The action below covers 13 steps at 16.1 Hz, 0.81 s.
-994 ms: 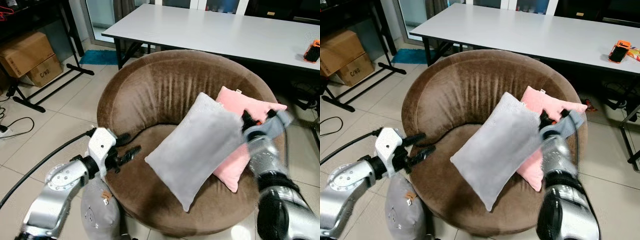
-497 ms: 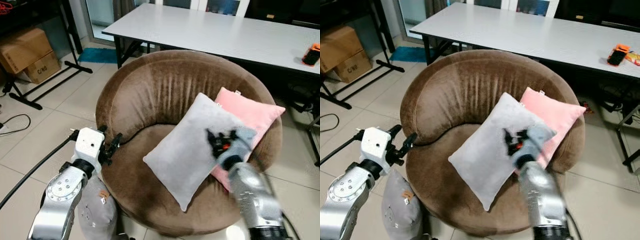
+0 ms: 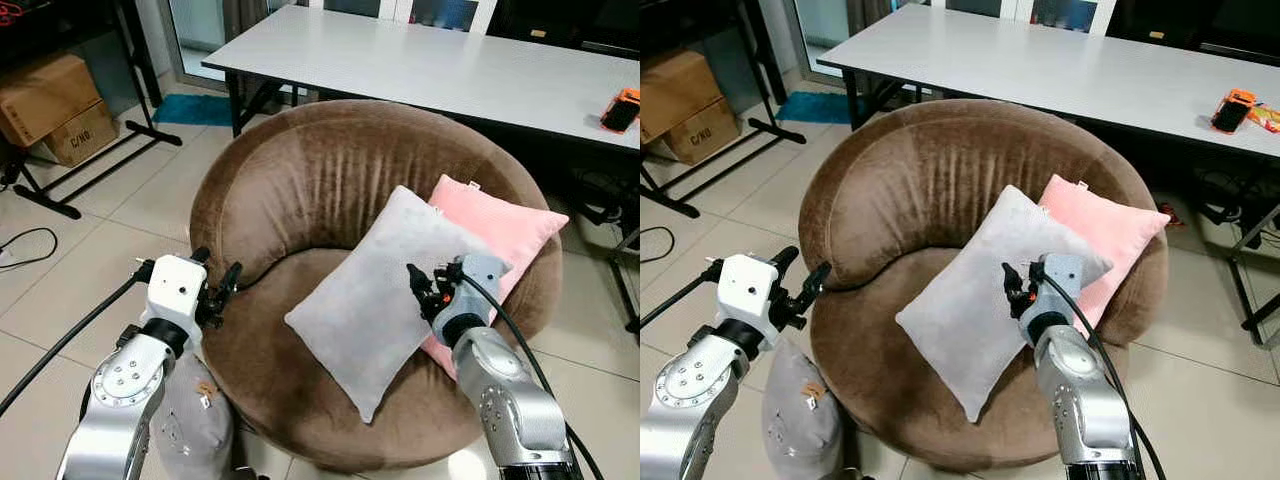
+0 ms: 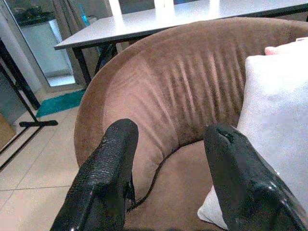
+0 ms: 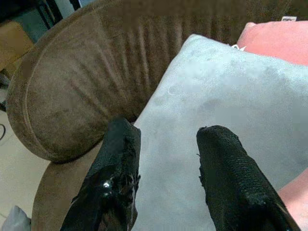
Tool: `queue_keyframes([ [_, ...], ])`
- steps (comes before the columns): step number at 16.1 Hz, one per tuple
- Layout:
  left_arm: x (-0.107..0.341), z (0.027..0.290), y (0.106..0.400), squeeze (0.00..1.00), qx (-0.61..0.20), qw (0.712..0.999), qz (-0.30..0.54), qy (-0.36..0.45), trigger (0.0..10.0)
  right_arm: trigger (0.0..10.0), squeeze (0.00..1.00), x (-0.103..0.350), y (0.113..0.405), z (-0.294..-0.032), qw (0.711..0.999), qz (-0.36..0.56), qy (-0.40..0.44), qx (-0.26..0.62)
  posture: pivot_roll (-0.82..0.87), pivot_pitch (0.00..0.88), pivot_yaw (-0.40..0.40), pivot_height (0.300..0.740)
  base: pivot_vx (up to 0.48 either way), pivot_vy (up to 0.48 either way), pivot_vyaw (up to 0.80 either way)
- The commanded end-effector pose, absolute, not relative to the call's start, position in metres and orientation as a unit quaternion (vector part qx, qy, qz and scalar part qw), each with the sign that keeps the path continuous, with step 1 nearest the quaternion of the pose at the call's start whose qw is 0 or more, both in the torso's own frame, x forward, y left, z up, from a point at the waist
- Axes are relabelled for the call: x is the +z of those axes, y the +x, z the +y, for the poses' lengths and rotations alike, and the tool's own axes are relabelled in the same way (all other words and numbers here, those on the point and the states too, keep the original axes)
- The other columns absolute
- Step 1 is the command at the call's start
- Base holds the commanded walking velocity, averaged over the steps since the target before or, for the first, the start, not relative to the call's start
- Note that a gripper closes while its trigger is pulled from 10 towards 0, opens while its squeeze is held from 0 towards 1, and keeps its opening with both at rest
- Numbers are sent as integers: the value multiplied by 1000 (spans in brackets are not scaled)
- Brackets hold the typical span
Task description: Move the pillow to the sofa from floor
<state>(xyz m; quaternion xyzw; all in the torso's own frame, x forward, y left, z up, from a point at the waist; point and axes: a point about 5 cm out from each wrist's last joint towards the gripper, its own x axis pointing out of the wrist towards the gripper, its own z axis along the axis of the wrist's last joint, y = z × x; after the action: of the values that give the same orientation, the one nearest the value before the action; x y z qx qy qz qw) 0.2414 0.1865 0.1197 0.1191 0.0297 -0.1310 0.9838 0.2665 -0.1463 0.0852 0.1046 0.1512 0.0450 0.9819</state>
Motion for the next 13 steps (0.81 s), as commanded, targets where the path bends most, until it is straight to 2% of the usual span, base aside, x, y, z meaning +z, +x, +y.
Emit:
queue_keyframes([
  [1, 122, 186, 240, 0, -126, 984, 26, 122, 10000, 10000, 0, 88, 267, -144, 983, 152, 95, 50, -18, 0, -48, 740, 0, 0, 0],
  [13, 120, 186, 244, 0, -128, 984, 29, 120, 10000, 10000, 0, 89, 269, -144, 982, 159, 87, 53, -21, 0, -45, 740, 0, 0, 0],
])
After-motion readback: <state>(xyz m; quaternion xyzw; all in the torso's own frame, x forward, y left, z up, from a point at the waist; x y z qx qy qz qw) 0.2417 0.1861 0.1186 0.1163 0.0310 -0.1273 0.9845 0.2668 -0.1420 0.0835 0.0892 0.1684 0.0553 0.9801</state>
